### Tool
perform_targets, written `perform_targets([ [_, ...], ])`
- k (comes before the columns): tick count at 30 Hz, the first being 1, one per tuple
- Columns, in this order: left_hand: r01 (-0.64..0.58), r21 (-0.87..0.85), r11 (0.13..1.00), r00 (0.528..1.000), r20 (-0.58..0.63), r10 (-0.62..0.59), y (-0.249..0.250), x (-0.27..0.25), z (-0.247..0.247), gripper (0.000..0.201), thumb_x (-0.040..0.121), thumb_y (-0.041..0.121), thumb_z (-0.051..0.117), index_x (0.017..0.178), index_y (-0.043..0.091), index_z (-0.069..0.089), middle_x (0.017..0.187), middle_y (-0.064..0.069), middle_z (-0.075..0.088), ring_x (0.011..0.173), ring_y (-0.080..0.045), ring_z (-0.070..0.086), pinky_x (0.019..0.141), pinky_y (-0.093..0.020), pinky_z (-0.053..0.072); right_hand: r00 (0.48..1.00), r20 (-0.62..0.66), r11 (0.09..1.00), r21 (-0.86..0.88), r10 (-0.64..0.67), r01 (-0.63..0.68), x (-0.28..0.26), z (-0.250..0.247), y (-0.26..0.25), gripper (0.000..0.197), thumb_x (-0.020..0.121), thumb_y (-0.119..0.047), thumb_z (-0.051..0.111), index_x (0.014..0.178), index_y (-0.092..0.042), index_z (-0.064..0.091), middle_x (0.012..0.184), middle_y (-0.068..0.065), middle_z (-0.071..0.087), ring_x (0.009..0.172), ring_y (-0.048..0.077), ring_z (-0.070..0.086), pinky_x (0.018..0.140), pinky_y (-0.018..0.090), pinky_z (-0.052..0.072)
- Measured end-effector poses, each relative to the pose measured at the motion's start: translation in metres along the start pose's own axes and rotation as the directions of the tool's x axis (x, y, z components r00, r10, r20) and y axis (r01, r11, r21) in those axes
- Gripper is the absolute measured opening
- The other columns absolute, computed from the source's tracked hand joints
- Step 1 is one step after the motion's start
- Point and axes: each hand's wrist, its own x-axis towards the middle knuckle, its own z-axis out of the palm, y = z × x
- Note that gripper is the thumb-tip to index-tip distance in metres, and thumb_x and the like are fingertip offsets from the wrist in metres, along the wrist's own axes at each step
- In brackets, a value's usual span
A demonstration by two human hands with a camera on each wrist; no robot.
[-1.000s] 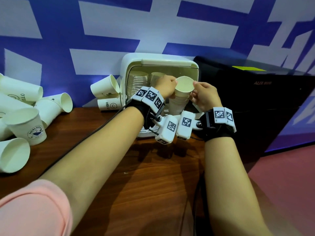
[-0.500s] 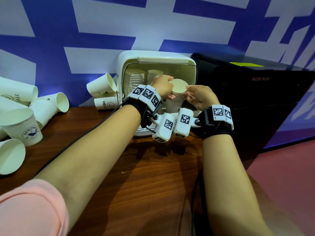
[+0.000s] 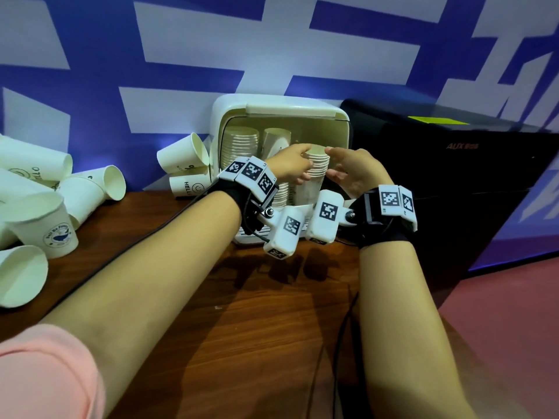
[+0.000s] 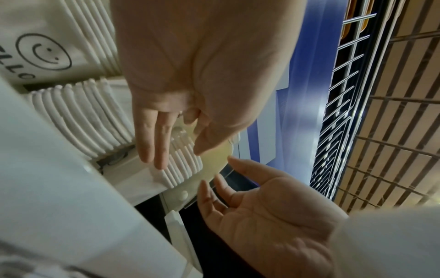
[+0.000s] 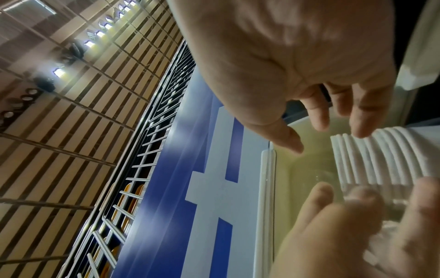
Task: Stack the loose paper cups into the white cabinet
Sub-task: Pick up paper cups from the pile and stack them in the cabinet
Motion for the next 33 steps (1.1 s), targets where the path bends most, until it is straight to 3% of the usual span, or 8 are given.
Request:
perform_targets([
  [2, -0.013, 0.002, 1.0, 1.0, 0.002, 0.013, 0.003, -0.011, -0.006, 0.061, 0.096, -0.007, 0.041, 0.151, 0.012, 0.023, 0.138, -0.008, 0.042, 0.074, -0.012, 0.055, 0.066, -0.025, 0.047, 0.998, -0.057, 0.999, -0.047, -0.021, 0.018, -0.001, 0.004, -0.004, 0.033, 0.092, -0.006, 0.058, 0.122, 0.005, 0.051, 0.099, 0.012, 0.057, 0.081, 0.021, 0.061, 0.077, 0.028, 0.055],
  [4, -0.041, 0.021, 0.999, 0.999, 0.0, 0.041, 0.005, -0.027, -0.017, 0.061, 0.093, -0.008, 0.044, 0.148, 0.012, 0.03, 0.151, -0.009, 0.03, 0.088, -0.017, 0.06, 0.081, -0.031, 0.053, 0.995, -0.074, 0.992, -0.111, -0.06, 0.051, -0.005, 0.012, -0.009, 0.031, 0.092, -0.008, 0.057, 0.12, 0.0, 0.051, 0.093, 0.008, 0.052, 0.069, 0.016, 0.054, 0.062, 0.023, 0.05],
  [9, -0.088, 0.026, 0.996, 0.996, -0.029, 0.088, 0.008, -0.083, -0.057, 0.04, 0.096, 0.0, 0.046, 0.134, 0.011, 0.05, 0.132, -0.005, 0.056, 0.104, -0.019, 0.064, 0.087, -0.03, 0.053, 0.985, 0.116, 0.972, -0.18, -0.13, 0.149, -0.037, 0.054, -0.02, 0.006, 0.09, -0.005, 0.054, 0.09, -0.004, 0.06, 0.074, 0.005, 0.05, 0.057, 0.013, 0.047, 0.051, 0.023, 0.039],
  [13, -0.038, 0.093, 0.995, 0.996, -0.075, 0.045, 0.003, -0.135, -0.093, 0.027, 0.098, 0.007, 0.047, 0.122, 0.015, 0.057, 0.111, 0.001, 0.064, 0.089, -0.013, 0.065, 0.082, -0.025, 0.052, 0.926, 0.349, 0.948, -0.221, -0.144, 0.231, -0.075, 0.102, -0.017, 0.021, 0.091, -0.005, 0.054, 0.07, -0.008, 0.056, 0.064, 0.006, 0.051, 0.049, 0.012, 0.045, 0.051, 0.024, 0.037],
  [17, 0.109, 0.258, 0.96, 0.991, -0.109, -0.083, -0.01, -0.187, -0.133, 0.022, 0.098, 0.017, 0.051, 0.119, 0.016, 0.06, 0.105, 0.002, 0.069, 0.095, -0.018, 0.068, 0.09, -0.033, 0.052, 0.85, 0.516, 0.923, -0.267, -0.108, 0.279, -0.117, 0.141, -0.001, 0.025, 0.096, -0.01, 0.055, 0.072, -0.012, 0.05, 0.067, 0.003, 0.05, 0.055, 0.01, 0.048, 0.052, 0.019, 0.043],
  [22, 0.246, 0.297, 0.923, 0.962, -0.191, -0.196, -0.022, -0.248, -0.19, 0.023, 0.097, 0.023, 0.054, 0.117, 0.016, 0.062, 0.113, 0.0, 0.067, 0.099, -0.015, 0.066, 0.088, -0.028, 0.05, 0.775, 0.624, 0.82, -0.393, -0.094, 0.416, -0.153, 0.17, 0.013, 0.017, 0.093, -0.024, 0.062, 0.082, -0.013, 0.056, 0.082, 0.01, 0.058, 0.077, 0.019, 0.056, 0.073, 0.031, 0.045],
  [27, 0.309, 0.248, 0.918, 0.908, -0.364, -0.207, -0.035, -0.276, -0.232, 0.019, 0.096, 0.029, 0.055, 0.112, 0.02, 0.061, 0.11, 0.007, 0.063, 0.102, -0.01, 0.063, 0.09, -0.031, 0.051, 0.745, 0.662, 0.833, -0.368, -0.076, 0.412, -0.172, 0.204, 0.012, 0.018, 0.092, -0.03, 0.063, 0.083, -0.016, 0.057, 0.083, 0.004, 0.058, 0.082, 0.013, 0.058, 0.08, 0.029, 0.05],
  [33, 0.434, 0.184, 0.882, 0.832, -0.459, -0.313, -0.062, -0.274, -0.249, 0.035, 0.093, 0.038, 0.057, 0.121, 0.017, 0.059, 0.121, 0.001, 0.058, 0.111, -0.019, 0.054, 0.096, -0.034, 0.048, 0.724, 0.679, 0.9, -0.383, 0.122, 0.207, -0.177, 0.258, 0.022, 0.016, 0.096, -0.03, 0.059, 0.087, -0.017, 0.058, 0.092, -0.002, 0.059, 0.087, 0.013, 0.059, 0.086, 0.029, 0.049],
])
